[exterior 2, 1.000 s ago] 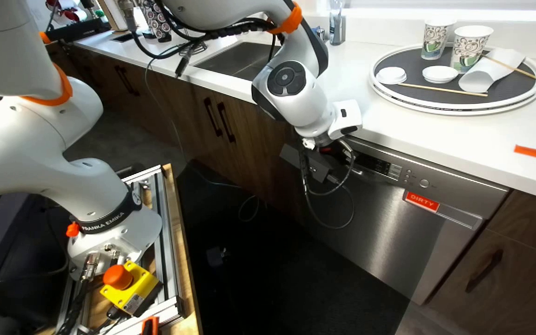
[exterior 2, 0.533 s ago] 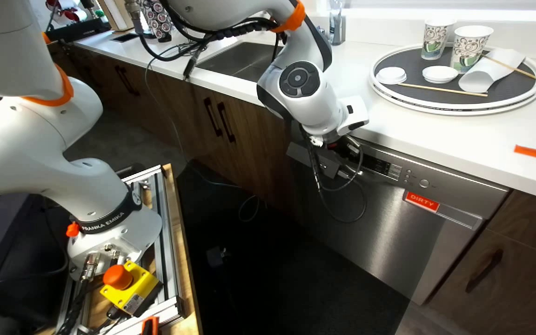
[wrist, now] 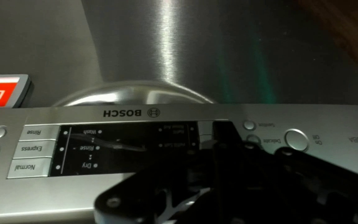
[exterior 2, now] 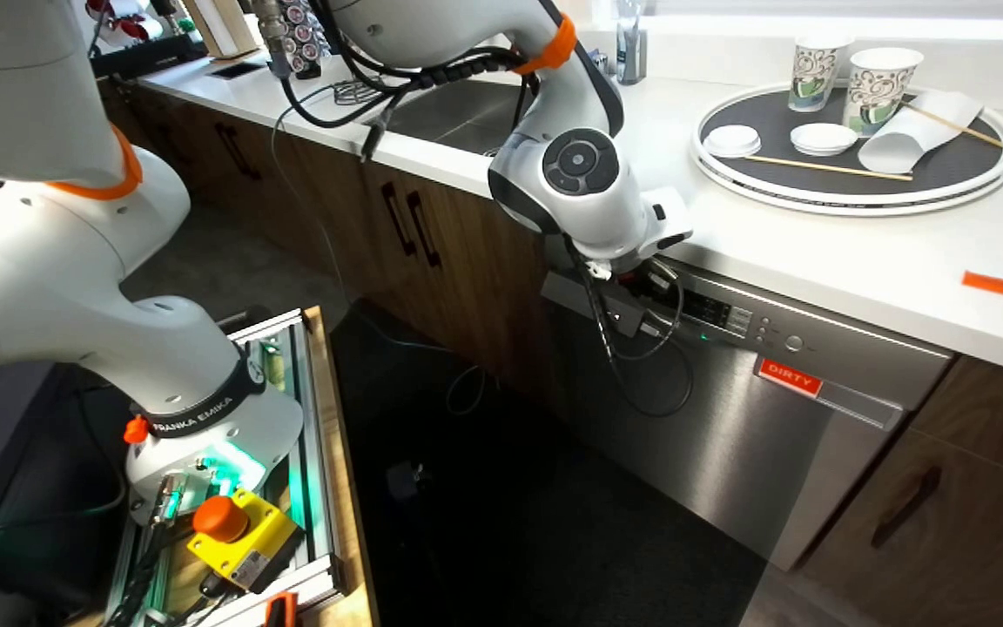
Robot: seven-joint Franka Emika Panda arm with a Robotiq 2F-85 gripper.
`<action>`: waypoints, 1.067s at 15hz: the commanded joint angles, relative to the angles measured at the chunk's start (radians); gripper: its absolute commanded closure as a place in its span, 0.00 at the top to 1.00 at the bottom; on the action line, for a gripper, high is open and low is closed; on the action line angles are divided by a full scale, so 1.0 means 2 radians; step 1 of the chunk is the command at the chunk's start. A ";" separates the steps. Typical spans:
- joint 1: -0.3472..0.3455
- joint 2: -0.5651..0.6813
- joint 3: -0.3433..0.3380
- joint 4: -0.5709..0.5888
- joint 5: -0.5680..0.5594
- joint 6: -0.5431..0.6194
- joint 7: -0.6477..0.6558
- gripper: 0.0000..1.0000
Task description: Press the button on the oven
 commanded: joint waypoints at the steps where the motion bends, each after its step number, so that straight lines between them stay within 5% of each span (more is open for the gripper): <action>1: 0.020 0.016 -0.022 0.016 -0.028 -0.015 0.023 0.00; 16: 0.035 0.042 -0.033 0.049 -0.030 -0.020 0.028 0.00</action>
